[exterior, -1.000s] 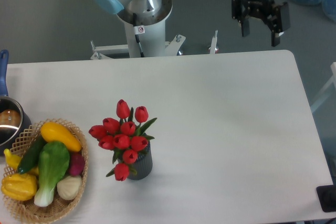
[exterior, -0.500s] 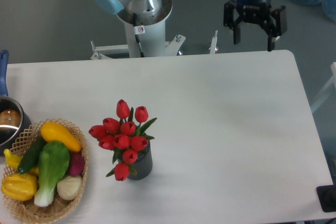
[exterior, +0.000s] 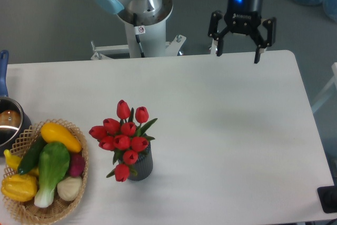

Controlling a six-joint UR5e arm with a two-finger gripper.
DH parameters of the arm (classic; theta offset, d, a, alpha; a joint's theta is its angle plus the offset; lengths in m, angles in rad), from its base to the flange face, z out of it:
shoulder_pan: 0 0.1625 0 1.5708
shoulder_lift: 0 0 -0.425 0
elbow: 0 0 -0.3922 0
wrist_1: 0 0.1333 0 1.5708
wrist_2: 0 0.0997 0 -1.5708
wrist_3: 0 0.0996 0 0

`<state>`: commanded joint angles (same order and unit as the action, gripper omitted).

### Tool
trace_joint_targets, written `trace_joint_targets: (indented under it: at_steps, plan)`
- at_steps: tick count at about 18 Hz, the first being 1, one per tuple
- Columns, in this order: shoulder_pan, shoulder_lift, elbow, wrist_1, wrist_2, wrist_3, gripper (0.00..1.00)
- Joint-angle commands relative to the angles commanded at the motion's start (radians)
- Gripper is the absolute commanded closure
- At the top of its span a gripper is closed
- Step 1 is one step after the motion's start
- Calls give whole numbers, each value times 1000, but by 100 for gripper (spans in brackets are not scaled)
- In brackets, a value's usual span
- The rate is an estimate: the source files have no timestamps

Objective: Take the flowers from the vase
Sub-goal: 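Move the open gripper down toward the red tulip stems in the vase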

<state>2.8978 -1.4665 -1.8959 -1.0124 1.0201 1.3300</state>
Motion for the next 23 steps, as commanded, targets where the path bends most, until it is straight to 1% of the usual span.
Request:
trace_joint_targets:
  at_steps: [2,5,7,10,15,19,21,23]
  plan:
    - [-26,-1,-14,0,-2,-5,0]
    - [-37,-5,-15,3,-2,-3,0]
    - [-58,-9,-31,3,-5,-2,0]
    - [-84,-26,-35,3,-5,-3,0]
    - [-117,-77,-29,8,-3,-5,0]
    - [-173,-127,-16,18,-3,-3,0]
    - [-187,-141,-12,21,-5,-6,0]
    - [-207,-161,-12,31,-32,-9,0]
